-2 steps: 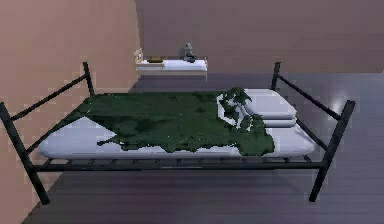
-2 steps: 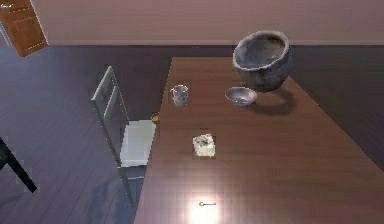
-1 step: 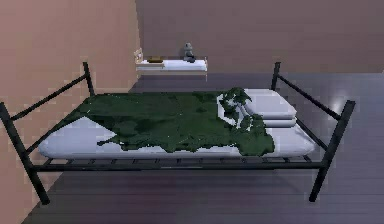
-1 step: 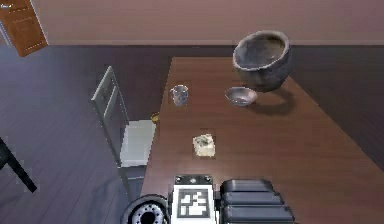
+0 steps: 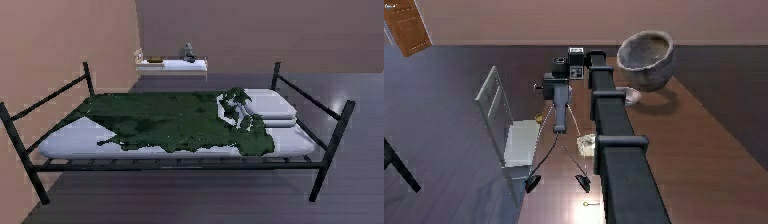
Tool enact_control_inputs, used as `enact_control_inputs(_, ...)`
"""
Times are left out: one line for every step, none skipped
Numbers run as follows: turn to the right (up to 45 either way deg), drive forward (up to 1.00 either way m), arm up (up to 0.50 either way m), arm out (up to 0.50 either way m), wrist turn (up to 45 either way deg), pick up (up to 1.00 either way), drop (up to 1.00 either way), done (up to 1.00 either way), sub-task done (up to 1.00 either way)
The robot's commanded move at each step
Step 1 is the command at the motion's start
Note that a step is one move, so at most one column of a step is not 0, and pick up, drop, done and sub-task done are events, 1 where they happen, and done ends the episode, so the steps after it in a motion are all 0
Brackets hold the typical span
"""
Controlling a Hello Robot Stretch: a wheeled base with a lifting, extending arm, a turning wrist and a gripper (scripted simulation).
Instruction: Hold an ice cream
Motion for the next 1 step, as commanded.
enact_control_inputs(0.0, 0.0, 0.0, 0.0, 45.0, 0.0, 0.0, 0.0, 0.0)
